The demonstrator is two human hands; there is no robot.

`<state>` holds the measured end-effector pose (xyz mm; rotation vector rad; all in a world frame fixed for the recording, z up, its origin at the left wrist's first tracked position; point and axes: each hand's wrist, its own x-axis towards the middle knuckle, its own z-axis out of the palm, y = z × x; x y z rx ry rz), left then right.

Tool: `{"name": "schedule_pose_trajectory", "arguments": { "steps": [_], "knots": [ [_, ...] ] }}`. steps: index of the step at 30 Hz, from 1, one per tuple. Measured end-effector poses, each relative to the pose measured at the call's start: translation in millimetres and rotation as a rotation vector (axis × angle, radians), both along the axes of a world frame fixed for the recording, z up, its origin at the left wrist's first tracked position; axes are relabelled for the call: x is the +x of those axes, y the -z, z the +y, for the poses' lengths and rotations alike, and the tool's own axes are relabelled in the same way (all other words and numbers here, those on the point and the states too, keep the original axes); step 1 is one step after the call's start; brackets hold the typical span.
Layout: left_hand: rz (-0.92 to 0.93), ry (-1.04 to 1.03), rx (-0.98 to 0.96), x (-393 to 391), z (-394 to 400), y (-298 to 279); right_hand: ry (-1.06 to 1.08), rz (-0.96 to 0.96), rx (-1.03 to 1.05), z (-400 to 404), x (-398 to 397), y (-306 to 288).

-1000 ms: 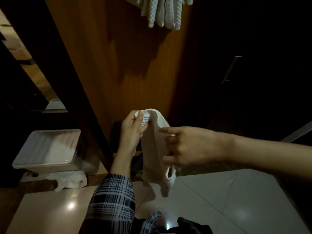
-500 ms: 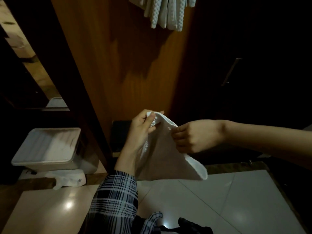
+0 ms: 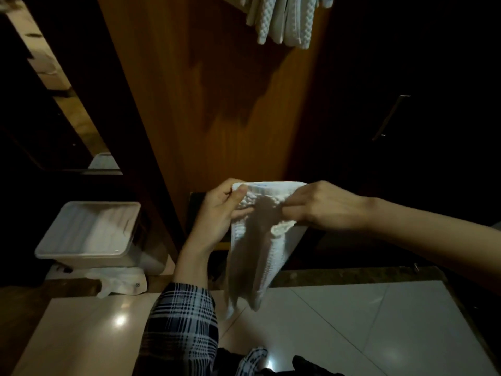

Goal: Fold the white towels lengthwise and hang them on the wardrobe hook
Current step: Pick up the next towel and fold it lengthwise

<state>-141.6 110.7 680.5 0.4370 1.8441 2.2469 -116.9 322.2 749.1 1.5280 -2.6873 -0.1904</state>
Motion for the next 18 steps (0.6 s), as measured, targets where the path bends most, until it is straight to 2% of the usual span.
{"name": "schedule_pose_trajectory", "arguments": {
  "steps": [3, 8, 11, 14, 18],
  "knots": [
    [0.032, 0.005, -0.118, 1.8, 6.5, -1.3, 0.071, 0.000, -0.025, -4.6, -4.1, -9.8],
    [0.079, -0.064, -0.171, 4.0, 24.2, -2.8, 0.126, 0.023, -0.043, -7.5, -4.1, -17.5],
    [0.122, -0.194, -0.244, -0.3, 28.3, 2.0, -0.077, 0.027, -0.072, -9.9, 10.0, -19.9],
    [0.156, -0.181, -0.290, -1.8, 33.0, 2.9, -0.293, 0.085, 0.051, -13.0, 16.1, -16.9],
    [0.141, -0.074, -0.267, 1.4, 43.0, -0.5, -0.171, -0.011, 0.159, -7.8, 4.4, -25.8]
  ]
}}
